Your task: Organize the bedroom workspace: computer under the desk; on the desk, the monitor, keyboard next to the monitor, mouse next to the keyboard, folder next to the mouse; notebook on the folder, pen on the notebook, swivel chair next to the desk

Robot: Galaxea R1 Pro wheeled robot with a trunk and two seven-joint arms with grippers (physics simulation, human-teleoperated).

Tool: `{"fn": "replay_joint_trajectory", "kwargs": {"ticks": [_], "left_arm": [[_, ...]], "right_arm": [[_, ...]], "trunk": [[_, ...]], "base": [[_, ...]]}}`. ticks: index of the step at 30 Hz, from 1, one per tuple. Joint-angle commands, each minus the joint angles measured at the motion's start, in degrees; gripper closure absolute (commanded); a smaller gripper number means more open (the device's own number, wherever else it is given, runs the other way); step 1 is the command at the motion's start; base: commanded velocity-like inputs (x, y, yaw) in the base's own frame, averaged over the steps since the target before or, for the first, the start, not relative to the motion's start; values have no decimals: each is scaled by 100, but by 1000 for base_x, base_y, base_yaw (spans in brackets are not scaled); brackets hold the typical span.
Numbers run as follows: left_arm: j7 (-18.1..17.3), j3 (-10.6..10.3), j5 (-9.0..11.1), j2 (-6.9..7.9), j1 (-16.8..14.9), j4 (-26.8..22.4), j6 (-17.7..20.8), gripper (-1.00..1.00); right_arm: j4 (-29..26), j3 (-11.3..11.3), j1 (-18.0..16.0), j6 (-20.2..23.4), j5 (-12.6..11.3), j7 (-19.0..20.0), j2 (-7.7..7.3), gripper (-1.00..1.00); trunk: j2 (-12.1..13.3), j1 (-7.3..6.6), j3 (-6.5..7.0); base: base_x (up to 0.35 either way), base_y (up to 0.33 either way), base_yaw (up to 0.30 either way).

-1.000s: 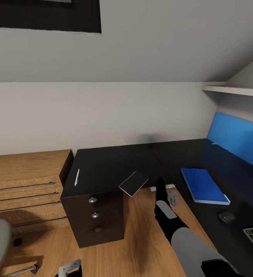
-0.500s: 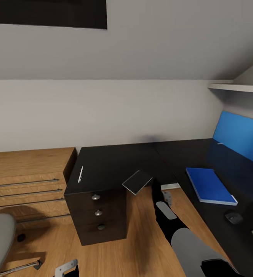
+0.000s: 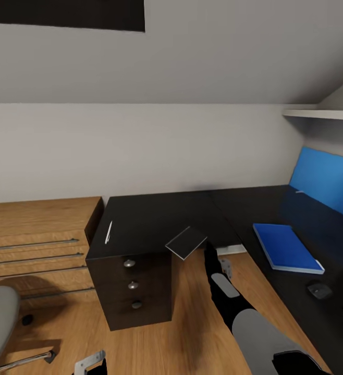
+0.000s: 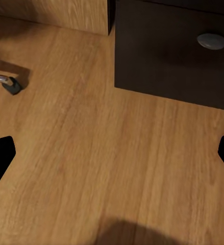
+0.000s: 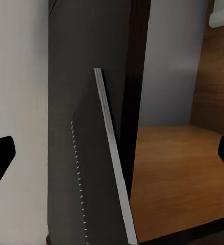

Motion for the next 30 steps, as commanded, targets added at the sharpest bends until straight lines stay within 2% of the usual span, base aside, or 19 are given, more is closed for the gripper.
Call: {"fn": "replay_joint_trajectory", "kwargs": {"ticks": [1, 5, 8, 11, 12, 14, 15, 17, 18, 21, 23, 26, 30], "left_arm": [[7, -8, 36, -4, -3, -4, -23, -100], [-4, -15, 37, -14, -3, -145, -8, -100], [-8, -15, 40, -11, 1, -636, 75, -100], [-6, -13, 39, -10, 125, -1320, 520, -100], [-5, -10, 38, -7, 253, -1774, 958, -100], [-4, -6, 38, -5, 402, -2312, 1492, -100], [-2, -3, 38, -3, 568, -2879, 2055, -100], [1, -1, 38, -4, 740, -3409, 2577, -100], [3, 2, 38, -6, 893, -3839, 2982, -100], [3, 8, 42, -6, 1078, -4319, 3423, -100], [-4, 9, 47, -6, 1126, -4387, 3527, -100], [-29, 35, 40, 9, 1191, -4054, 3598, -100], [-50, 201, 37, 50, 1213, -3866, 3501, -100]], "right_arm": [[8, 27, -5, -38, -59, 36, 0, -100], [8, 54, -4, -40, -57, 38, 0, -100], [8, 102, -4, -40, -57, 39, 0, -100], [8, 130, -4, -41, -57, 39, 0, -100], [8, 139, -4, -41, -57, 39, 0, -100], [8, 145, -4, -41, -57, 39, 0, -100], [8, 149, -4, -41, -57, 39, 0, -100], [8, 151, -4, -41, -57, 39, 0, -100], [8, 153, -4, -41, -57, 39, 0, -100], [8, 166, -4, -41, -55, 39, 0, -100], [8, 201, -4, -41, -52, 39, 0, -100], [5, 420, -4, -41, -53, 39, 0, -100], [3, 639, -4, -41, -55, 39, 0, -100]], "trunk": [[-44, 22, -24], [-205, 110, -96], [-325, 176, -150], [-445, 242, -203], [-486, 264, -221], [-566, 308, -257], [-606, 330, -275], [-686, 374, -311], [-726, 396, -329], [-847, 461, -383], [-927, 505, -419], [-1047, 571, -473], [-1208, 659, -545]], "base": [[0, 0, 0], [0, 0, 0], [0, 0, 0], [0, 0, 0], [0, 0, 0], [0, 0, 0], [0, 0, 0], [0, 0, 0], [0, 0, 0], [0, 0, 0], [0, 0, 0], [0, 0, 0], [0, 0, 0]]}}
